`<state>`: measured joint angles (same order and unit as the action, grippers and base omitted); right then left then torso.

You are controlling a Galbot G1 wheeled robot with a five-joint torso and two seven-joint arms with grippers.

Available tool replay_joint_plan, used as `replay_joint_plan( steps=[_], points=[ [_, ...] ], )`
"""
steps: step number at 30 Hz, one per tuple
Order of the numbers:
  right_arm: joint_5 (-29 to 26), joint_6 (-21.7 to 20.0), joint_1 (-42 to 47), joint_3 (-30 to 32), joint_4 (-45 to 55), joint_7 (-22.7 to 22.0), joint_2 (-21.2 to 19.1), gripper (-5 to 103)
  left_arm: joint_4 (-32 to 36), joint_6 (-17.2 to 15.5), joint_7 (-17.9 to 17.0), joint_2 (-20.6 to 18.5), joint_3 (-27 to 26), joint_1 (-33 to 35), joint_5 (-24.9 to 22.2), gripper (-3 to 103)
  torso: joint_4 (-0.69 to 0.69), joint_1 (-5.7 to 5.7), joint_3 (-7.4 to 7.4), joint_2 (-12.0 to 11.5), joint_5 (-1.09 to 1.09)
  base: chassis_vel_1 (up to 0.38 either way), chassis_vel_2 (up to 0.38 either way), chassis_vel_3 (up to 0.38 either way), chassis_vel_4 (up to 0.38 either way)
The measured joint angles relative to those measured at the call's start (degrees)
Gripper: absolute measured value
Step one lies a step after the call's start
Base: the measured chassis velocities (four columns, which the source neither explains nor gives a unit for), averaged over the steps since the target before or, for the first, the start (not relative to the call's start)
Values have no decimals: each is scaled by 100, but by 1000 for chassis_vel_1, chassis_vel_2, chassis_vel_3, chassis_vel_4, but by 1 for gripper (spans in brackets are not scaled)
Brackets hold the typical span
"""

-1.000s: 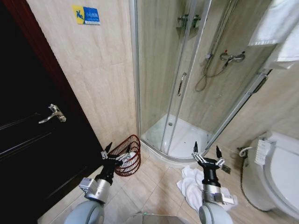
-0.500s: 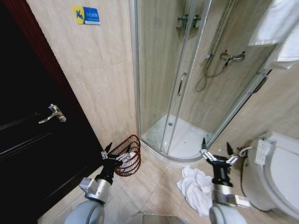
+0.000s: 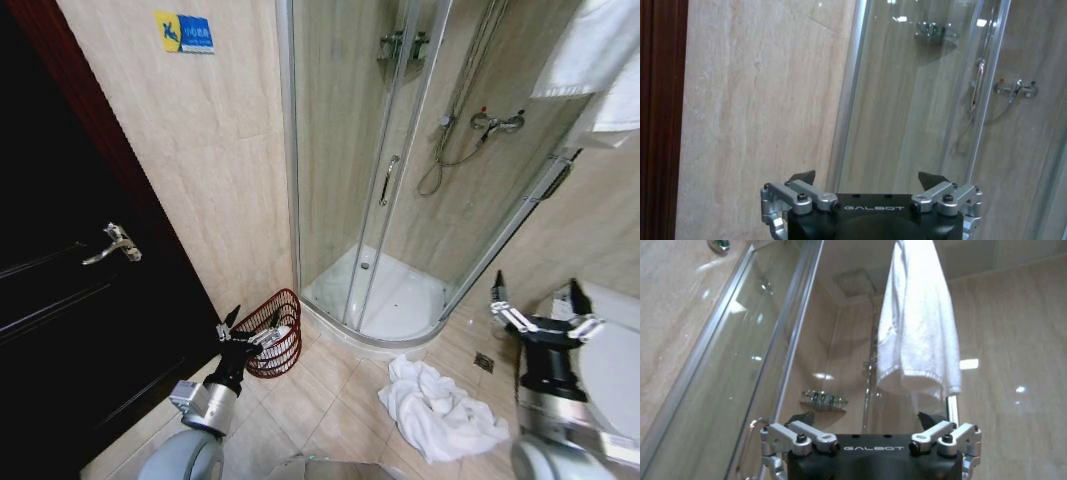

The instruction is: Discard the used towel into the hamper.

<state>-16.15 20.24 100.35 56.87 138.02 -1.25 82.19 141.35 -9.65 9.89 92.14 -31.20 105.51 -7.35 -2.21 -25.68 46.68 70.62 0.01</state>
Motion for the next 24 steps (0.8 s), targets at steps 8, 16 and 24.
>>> replay_joint_plan(
  steps=[8, 16, 24],
  points=[
    [-540, -89, 30, 340, 173, 101, -383, 100, -1, -3, 0, 0, 0, 0, 0, 100, 0, 0, 0, 0, -1, 0, 0, 0, 0],
    [-1132, -110, -21, 668, 258, 169, -844, 100, -1, -4, -1, -1, -1, 0, 0, 100, -1, 0, 0, 0, -1, -17, -16, 17, 16],
    [-1427, -127, -73, 1001, 149, 232, -1003, 100, -1, -4, -1, 0, 0, 0, 0, 100, 1, 0, 0, 0, 1, -95, -109, 85, 86]
  ],
)
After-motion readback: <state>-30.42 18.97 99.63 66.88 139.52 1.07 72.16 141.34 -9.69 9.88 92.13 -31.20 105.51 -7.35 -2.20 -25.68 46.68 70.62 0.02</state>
